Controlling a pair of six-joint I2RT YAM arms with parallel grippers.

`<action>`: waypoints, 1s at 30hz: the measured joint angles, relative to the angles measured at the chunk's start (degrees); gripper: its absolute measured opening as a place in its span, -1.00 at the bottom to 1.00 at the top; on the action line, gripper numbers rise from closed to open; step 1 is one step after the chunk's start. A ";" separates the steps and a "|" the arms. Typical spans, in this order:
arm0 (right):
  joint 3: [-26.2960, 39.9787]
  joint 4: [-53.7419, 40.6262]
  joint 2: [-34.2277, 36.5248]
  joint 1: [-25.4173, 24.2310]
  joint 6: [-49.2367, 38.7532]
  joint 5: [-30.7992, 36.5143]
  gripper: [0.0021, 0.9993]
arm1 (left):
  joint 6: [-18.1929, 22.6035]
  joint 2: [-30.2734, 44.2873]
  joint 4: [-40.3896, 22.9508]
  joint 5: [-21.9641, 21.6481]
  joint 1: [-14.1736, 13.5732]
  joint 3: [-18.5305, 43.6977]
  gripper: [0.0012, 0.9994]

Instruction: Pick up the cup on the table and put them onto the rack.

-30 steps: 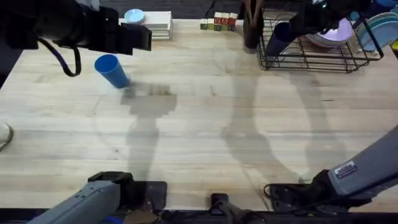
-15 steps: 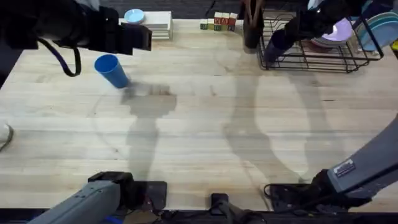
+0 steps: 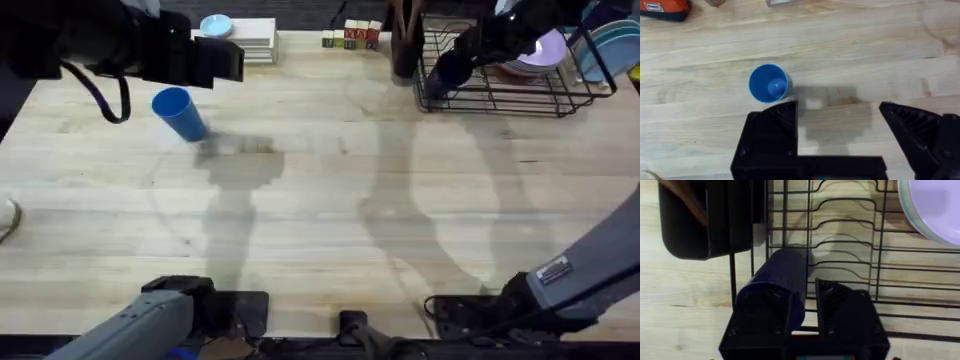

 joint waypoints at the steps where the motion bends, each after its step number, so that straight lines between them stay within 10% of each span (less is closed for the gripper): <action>1: 0.00 0.00 0.01 0.00 0.00 0.00 -0.47 | 0.00 0.00 0.01 0.00 0.00 0.00 0.99; 24: 0.00 -10.00 -12.72 0.00 0.20 -0.02 -0.21 | 0.00 0.00 -0.01 0.00 0.00 0.00 0.99; 30: 0.00 -13.14 -17.65 0.00 0.37 -0.03 0.19 | 0.00 0.00 -0.01 0.00 0.00 0.00 0.99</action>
